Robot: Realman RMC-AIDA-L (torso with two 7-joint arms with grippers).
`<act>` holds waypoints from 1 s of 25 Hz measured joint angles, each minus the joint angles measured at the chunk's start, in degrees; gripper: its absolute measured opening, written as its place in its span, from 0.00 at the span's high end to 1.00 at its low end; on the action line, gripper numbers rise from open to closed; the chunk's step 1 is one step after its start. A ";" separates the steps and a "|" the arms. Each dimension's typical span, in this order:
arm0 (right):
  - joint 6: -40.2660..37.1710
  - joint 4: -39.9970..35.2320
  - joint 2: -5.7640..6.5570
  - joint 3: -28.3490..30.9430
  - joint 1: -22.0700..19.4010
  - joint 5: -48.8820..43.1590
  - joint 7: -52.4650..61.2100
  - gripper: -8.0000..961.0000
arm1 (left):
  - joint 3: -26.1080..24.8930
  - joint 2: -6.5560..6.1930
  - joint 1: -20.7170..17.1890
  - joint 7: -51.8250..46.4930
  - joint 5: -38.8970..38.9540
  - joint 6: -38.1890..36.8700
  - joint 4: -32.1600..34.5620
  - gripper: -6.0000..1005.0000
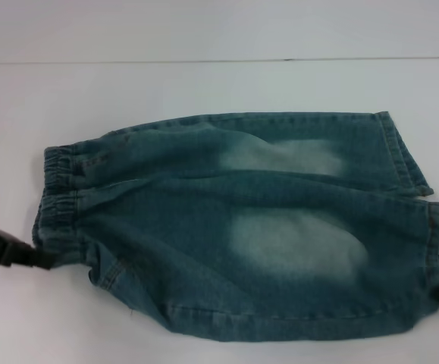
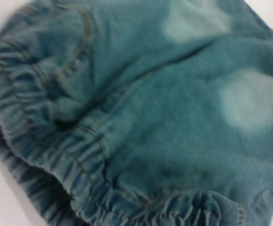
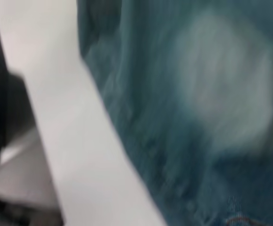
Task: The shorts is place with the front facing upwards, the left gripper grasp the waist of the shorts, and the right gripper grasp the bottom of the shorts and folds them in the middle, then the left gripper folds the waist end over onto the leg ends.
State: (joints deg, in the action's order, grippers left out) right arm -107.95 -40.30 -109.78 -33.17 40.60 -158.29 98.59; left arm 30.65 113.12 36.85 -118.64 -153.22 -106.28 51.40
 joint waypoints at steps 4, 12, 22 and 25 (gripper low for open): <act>1.93 -0.23 0.89 5.66 -0.27 3.59 -0.23 0.97 | -2.74 -0.77 1.10 -3.62 0.31 0.80 0.24 0.96; 9.94 1.43 1.33 13.71 -3.89 18.19 2.79 0.97 | -12.62 -2.99 3.29 -9.05 2.02 6.00 -3.09 0.95; 23.34 7.30 -0.88 14.81 -6.57 27.90 2.10 0.97 | -12.92 -2.51 3.14 -11.01 4.62 15.80 -5.21 0.95; 26.03 7.50 -1.92 14.95 -6.51 30.02 1.29 0.97 | -12.73 -2.30 3.31 -11.10 4.69 18.02 -5.53 0.95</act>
State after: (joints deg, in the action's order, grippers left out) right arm -81.92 -32.80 -111.69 -18.22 34.09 -128.26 99.88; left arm 17.92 110.82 40.15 -129.74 -148.53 -88.26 45.87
